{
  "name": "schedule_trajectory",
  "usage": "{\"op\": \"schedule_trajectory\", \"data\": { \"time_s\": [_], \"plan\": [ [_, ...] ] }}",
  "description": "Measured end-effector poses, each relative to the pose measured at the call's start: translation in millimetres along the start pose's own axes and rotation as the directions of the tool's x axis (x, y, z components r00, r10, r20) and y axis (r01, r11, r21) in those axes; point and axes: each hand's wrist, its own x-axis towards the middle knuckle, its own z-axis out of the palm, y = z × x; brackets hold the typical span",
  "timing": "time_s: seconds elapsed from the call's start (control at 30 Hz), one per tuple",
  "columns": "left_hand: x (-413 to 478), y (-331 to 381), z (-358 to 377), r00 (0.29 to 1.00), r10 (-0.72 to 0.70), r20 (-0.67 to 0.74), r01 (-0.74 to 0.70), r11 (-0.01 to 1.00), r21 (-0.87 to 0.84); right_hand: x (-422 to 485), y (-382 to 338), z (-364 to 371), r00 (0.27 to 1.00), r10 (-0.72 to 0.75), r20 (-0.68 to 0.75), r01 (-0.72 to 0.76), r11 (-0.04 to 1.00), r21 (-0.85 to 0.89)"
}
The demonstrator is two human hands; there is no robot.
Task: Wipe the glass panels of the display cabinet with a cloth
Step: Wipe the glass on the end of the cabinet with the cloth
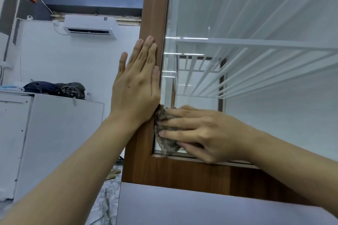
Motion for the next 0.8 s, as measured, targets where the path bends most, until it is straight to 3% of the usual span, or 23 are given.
{"op": "schedule_trajectory", "data": {
  "time_s": [0.07,0.17,0.37,0.67,0.8],
  "plan": [
    [-2,2,0,1.000,-0.014,0.000,0.014,1.000,-0.005,7,11,-4,0.998,0.030,-0.048,-0.031,0.999,-0.022],
    [-8,4,-1,1.000,-0.024,0.007,0.024,1.000,-0.007,14,4,4,0.969,0.183,-0.167,-0.188,0.982,-0.014],
    [-14,5,0,0.999,-0.034,0.004,0.034,0.999,0.007,-3,-8,8,1.000,0.018,-0.019,-0.017,0.997,0.071],
    [-19,7,-1,0.999,-0.035,0.000,0.035,0.998,0.058,-26,-12,0,0.998,0.031,0.055,-0.041,0.980,0.195],
    [-25,13,1,0.999,-0.050,0.011,0.049,0.996,0.078,-52,-2,-11,0.998,0.067,0.022,-0.069,0.985,0.159]
  ]
}}
